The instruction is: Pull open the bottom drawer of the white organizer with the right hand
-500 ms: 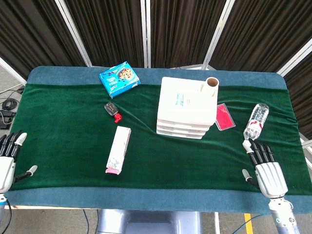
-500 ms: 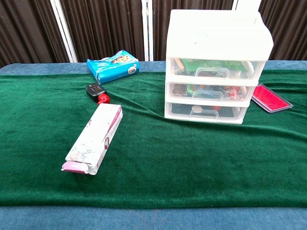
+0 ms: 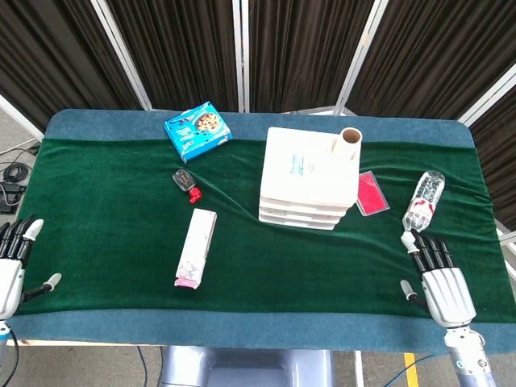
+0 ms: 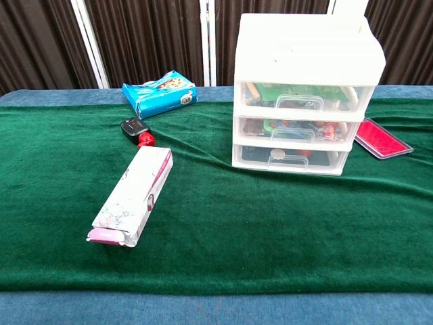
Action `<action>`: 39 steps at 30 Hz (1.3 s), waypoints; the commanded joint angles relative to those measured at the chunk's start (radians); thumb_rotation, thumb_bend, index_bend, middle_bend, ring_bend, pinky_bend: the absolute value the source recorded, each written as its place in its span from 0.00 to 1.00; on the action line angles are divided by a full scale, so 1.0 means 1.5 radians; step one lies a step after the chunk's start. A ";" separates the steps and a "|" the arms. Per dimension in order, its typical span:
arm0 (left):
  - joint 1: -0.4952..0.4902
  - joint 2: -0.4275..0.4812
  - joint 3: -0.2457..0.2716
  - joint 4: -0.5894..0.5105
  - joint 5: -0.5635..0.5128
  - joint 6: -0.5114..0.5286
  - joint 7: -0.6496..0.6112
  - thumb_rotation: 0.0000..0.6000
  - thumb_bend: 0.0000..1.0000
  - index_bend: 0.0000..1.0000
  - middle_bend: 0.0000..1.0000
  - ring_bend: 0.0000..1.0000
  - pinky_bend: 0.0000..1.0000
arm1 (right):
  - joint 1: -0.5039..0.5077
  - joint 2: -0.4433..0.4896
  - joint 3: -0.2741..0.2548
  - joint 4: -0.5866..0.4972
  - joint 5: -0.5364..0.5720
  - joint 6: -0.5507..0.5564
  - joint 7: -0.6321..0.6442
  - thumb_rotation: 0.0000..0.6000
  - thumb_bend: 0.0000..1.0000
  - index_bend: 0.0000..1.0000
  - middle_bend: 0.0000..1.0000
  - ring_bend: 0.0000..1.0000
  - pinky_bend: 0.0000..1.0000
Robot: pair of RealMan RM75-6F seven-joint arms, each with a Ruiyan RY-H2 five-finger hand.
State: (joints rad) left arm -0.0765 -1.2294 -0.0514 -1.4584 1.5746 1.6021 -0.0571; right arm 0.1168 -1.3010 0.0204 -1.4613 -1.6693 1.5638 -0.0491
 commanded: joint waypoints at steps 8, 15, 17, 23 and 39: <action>0.002 0.005 -0.002 -0.004 -0.001 0.004 -0.007 1.00 0.16 0.00 0.00 0.00 0.00 | 0.035 0.016 0.000 -0.100 0.007 -0.056 0.142 1.00 0.23 0.06 0.10 0.06 0.08; 0.005 0.007 -0.001 -0.009 0.007 0.015 -0.010 1.00 0.16 0.00 0.00 0.00 0.00 | 0.085 0.001 0.032 -0.236 0.081 -0.144 0.308 1.00 0.27 0.09 0.76 0.75 0.59; 0.005 0.007 -0.001 -0.009 0.008 0.016 -0.013 1.00 0.16 0.00 0.00 0.00 0.00 | 0.106 0.004 0.039 -0.268 0.115 -0.195 0.357 1.00 0.34 0.09 0.83 0.81 0.65; 0.006 0.011 -0.001 -0.010 0.009 0.018 -0.021 1.00 0.16 0.00 0.00 0.00 0.00 | 0.159 -0.020 0.076 -0.284 0.205 -0.302 0.439 1.00 0.49 0.09 0.88 0.86 0.68; 0.006 0.019 -0.007 -0.012 0.001 0.019 -0.043 1.00 0.16 0.00 0.00 0.00 0.00 | 0.202 -0.151 0.128 -0.205 0.318 -0.345 0.442 1.00 0.53 0.03 0.88 0.86 0.68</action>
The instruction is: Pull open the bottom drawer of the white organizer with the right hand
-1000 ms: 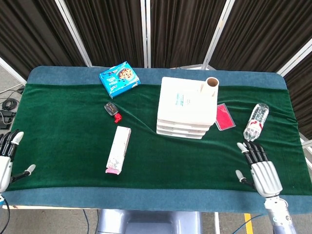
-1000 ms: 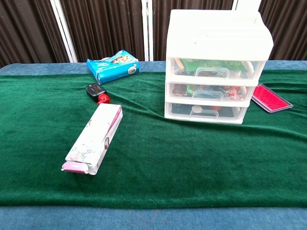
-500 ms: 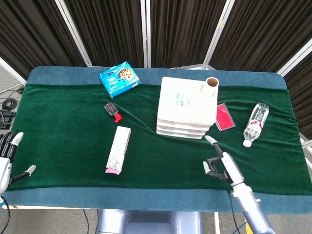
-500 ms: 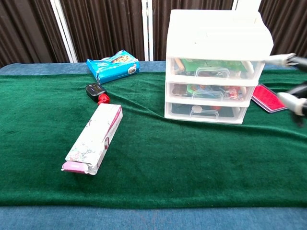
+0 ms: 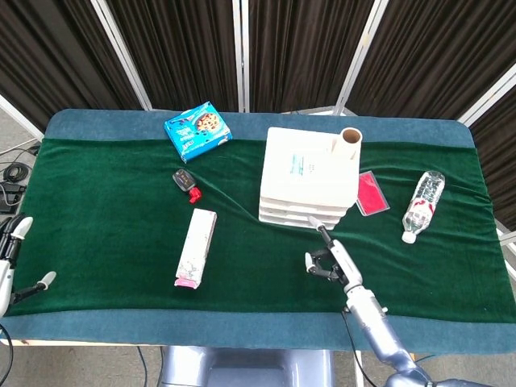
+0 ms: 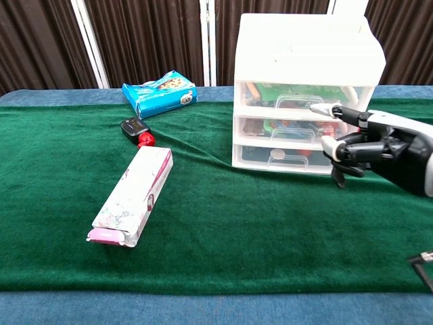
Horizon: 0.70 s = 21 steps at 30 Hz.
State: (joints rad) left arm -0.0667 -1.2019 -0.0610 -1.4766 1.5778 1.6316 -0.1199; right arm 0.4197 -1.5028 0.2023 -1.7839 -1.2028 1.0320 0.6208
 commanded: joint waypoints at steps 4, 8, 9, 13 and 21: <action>-0.001 0.001 0.000 0.000 -0.002 -0.004 -0.003 1.00 0.16 0.00 0.00 0.00 0.00 | -0.008 -0.069 0.012 0.037 0.004 0.051 -0.017 1.00 0.53 0.03 0.88 0.86 0.68; 0.000 0.003 -0.001 -0.001 -0.003 -0.003 -0.007 1.00 0.16 0.00 0.00 0.00 0.00 | -0.005 -0.110 0.018 0.065 0.005 0.066 -0.031 1.00 0.53 0.03 0.88 0.86 0.68; 0.000 0.003 -0.001 -0.001 -0.004 -0.003 -0.009 1.00 0.16 0.00 0.00 0.00 0.00 | -0.004 -0.118 0.019 0.071 0.005 0.066 -0.034 1.00 0.53 0.03 0.88 0.86 0.68; -0.001 0.005 -0.003 0.000 -0.006 -0.004 -0.015 1.00 0.16 0.00 0.00 0.00 0.00 | -0.002 -0.137 0.023 0.084 0.005 0.068 -0.041 1.00 0.53 0.03 0.88 0.86 0.68; -0.001 0.007 -0.004 0.002 -0.007 -0.005 -0.026 1.00 0.16 0.00 0.00 0.00 0.00 | 0.001 -0.165 0.031 0.116 0.011 0.063 -0.047 1.00 0.53 0.03 0.88 0.86 0.68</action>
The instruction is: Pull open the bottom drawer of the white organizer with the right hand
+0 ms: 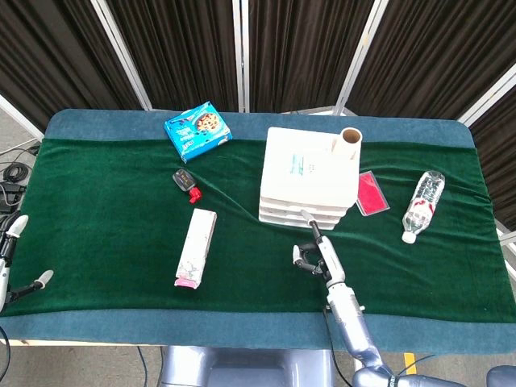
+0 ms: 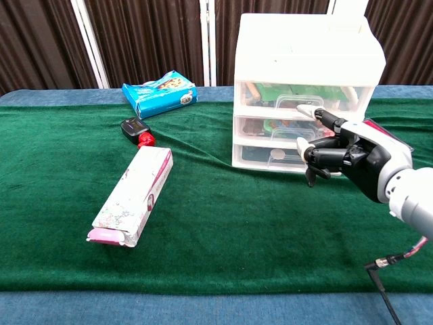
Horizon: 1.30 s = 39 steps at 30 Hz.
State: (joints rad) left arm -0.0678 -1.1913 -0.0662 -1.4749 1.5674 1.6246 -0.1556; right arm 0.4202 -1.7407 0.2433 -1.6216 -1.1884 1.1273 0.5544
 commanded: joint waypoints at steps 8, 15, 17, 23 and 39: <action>-0.001 -0.001 0.000 0.004 -0.001 -0.003 -0.004 1.00 0.16 0.00 0.00 0.00 0.00 | 0.007 -0.022 0.017 0.026 0.005 -0.014 0.002 1.00 0.53 0.03 0.88 0.86 0.68; -0.002 -0.001 -0.001 0.006 -0.003 -0.006 -0.008 1.00 0.16 0.00 0.00 0.00 0.00 | 0.013 -0.035 0.030 0.042 0.004 -0.020 0.005 1.00 0.53 0.03 0.88 0.86 0.68; -0.003 0.000 0.001 0.006 -0.002 -0.008 -0.009 1.00 0.16 0.00 0.00 0.00 0.00 | 0.014 -0.037 0.032 0.045 0.004 -0.022 0.007 1.00 0.53 0.03 0.88 0.86 0.68; -0.003 -0.001 0.002 0.006 0.000 -0.009 -0.008 1.00 0.16 0.00 0.00 0.00 0.00 | 0.016 -0.040 0.038 0.048 0.005 -0.029 0.014 1.00 0.54 0.03 0.88 0.86 0.68; -0.005 0.000 0.002 0.007 -0.003 -0.014 -0.012 1.00 0.16 0.00 0.00 0.00 0.00 | 0.028 -0.042 0.049 0.045 0.003 -0.069 0.062 1.00 0.54 0.10 0.88 0.86 0.68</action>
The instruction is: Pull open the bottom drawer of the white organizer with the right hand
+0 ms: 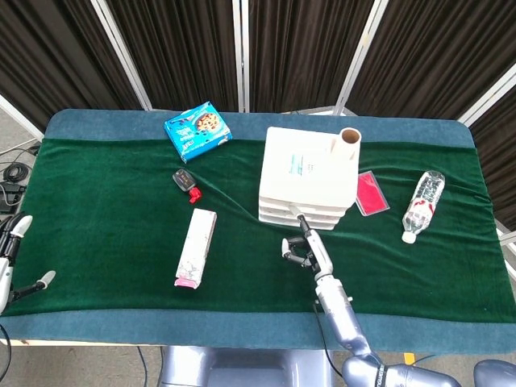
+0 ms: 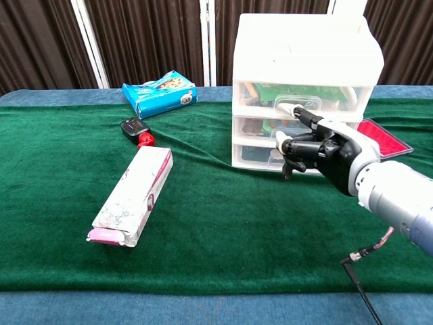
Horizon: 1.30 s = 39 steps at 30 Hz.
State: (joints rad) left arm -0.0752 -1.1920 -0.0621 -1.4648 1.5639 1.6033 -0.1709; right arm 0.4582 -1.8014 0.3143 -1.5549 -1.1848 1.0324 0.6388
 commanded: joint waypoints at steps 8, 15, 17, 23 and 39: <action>-0.001 0.000 0.000 0.002 -0.002 -0.003 -0.002 1.00 0.16 0.00 0.00 0.00 0.00 | 0.002 0.007 0.002 -0.012 -0.007 -0.013 0.021 1.00 0.54 0.15 0.88 0.86 0.68; -0.001 -0.001 0.001 0.001 -0.002 -0.004 0.001 1.00 0.16 0.00 0.00 0.00 0.00 | -0.002 0.017 0.000 -0.025 -0.008 -0.017 0.033 1.00 0.54 0.18 0.88 0.86 0.68; -0.001 -0.001 0.000 0.001 -0.002 -0.003 0.001 1.00 0.16 0.00 0.00 0.00 0.00 | -0.004 0.020 0.000 -0.029 -0.010 -0.017 0.037 1.00 0.54 0.18 0.88 0.86 0.68; -0.001 -0.001 0.000 0.002 -0.003 -0.004 0.001 1.00 0.16 0.00 0.00 0.00 0.00 | -0.007 0.027 -0.006 -0.040 -0.015 -0.019 0.042 1.00 0.54 0.19 0.88 0.86 0.68; -0.001 -0.001 0.000 0.002 -0.003 -0.004 0.002 1.00 0.16 0.00 0.00 0.00 0.00 | -0.022 0.051 -0.030 -0.077 -0.046 -0.013 0.064 1.00 0.54 0.19 0.88 0.86 0.68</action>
State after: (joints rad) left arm -0.0773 -1.1939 -0.0616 -1.4622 1.5598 1.5969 -0.1672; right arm 0.4287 -1.7276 0.2724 -1.6663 -1.2493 1.0093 0.7321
